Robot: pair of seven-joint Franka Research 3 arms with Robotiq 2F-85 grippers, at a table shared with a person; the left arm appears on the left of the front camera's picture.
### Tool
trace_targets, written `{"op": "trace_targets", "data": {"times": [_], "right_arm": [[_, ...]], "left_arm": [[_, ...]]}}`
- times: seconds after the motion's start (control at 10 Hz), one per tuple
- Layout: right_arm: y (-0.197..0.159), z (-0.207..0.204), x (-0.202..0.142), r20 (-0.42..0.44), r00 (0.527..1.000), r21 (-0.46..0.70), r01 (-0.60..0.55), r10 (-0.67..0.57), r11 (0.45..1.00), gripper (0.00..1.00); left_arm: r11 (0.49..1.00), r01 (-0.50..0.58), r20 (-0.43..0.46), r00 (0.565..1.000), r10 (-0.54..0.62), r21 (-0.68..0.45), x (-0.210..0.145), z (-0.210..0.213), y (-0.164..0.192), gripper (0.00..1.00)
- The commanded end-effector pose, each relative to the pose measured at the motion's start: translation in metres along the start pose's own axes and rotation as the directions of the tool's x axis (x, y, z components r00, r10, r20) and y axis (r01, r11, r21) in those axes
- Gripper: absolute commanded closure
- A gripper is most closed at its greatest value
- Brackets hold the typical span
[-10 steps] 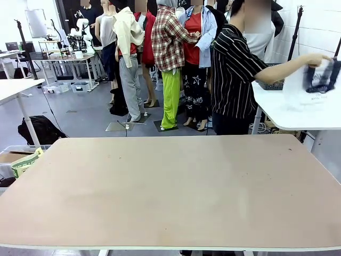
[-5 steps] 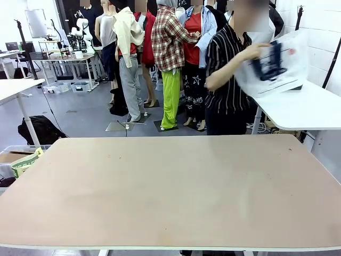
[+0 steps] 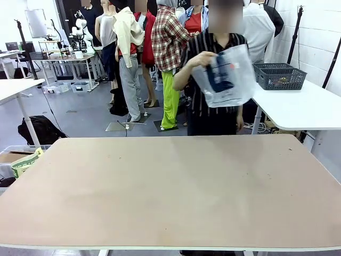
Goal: Transfer purchased items from the store into the shopping bag.
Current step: Open the Reusable shopping bag in the center of the table.
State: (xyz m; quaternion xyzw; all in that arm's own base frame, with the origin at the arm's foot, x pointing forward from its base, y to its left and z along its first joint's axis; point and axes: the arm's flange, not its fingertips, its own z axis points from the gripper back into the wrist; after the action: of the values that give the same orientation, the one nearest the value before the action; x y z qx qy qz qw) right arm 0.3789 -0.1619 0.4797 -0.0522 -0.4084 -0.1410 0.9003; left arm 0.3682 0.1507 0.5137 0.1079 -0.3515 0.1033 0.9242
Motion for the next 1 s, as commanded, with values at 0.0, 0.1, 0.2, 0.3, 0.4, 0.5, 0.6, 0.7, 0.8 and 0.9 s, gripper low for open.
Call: {"op": "trace_targets", "data": {"times": [0.0, 0.1, 0.2, 0.3, 0.4, 0.5, 0.6, 0.7, 0.8, 0.9], "right_arm": [[-0.0003, -0.0013, -0.0012, -0.006, 1.0, -0.001, -0.018, 0.018, 1.0, 0.0], [-0.0003, -0.0013, -0.0012, -0.006, 1.0, -0.001, -0.018, 0.018, 1.0, 0.0], [-0.0003, -0.0013, -0.0012, -0.006, 1.0, -0.001, -0.018, 0.018, 1.0, 0.0], [-0.0003, -0.0013, -0.0012, -0.006, 1.0, -0.001, -0.018, 0.018, 1.0, 0.0], [-0.0003, -0.0013, -0.0012, -0.006, 1.0, -0.001, -0.018, 0.018, 1.0, 0.0], [-0.0003, -0.0013, -0.0012, -0.006, 1.0, -0.001, -0.018, 0.018, 1.0, 0.0], [-0.0003, -0.0013, -0.0012, -0.006, 1.0, -0.001, -0.018, 0.018, 1.0, 0.0], [-0.0003, -0.0013, -0.0012, -0.006, 1.0, -0.001, -0.018, 0.018, 1.0, 0.0], [-0.0003, -0.0013, -0.0012, -0.006, 1.0, -0.001, -0.018, 0.018, 1.0, 0.0], [-0.0003, -0.0013, -0.0012, -0.006, 1.0, -0.001, -0.018, 0.018, 1.0, 0.0]], "left_arm": [[1.0, 0.02, 0.0, 1.0, -0.02, 0.015, 0.0, 0.0006, 0.0011, 0.0], [1.0, 0.02, 0.0, 1.0, -0.02, 0.015, 0.0, 0.0006, 0.0011, 0.0], [1.0, 0.02, 0.0, 1.0, -0.02, 0.015, 0.0, 0.0006, 0.0011, 0.0], [1.0, 0.02, 0.0, 1.0, -0.02, 0.015, 0.0, 0.0006, 0.0011, 0.0], [1.0, 0.02, 0.0, 1.0, -0.02, 0.015, 0.0, 0.0006, 0.0011, 0.0], [1.0, 0.02, 0.0, 1.0, -0.02, 0.015, 0.0, 0.0006, 0.0011, 0.0], [1.0, 0.02, 0.0, 1.0, -0.02, 0.015, 0.0, 0.0006, 0.0011, 0.0], [1.0, 0.02, 0.0, 1.0, -0.02, 0.015, 0.0, 0.0006, 0.0011, 0.0], [1.0, 0.02, 0.0, 1.0, -0.02, 0.015, 0.0, 0.0006, 0.0011, 0.0], [1.0, 0.02, 0.0, 1.0, -0.02, 0.015, 0.0, 0.0006, 0.0011, 0.0]]}}
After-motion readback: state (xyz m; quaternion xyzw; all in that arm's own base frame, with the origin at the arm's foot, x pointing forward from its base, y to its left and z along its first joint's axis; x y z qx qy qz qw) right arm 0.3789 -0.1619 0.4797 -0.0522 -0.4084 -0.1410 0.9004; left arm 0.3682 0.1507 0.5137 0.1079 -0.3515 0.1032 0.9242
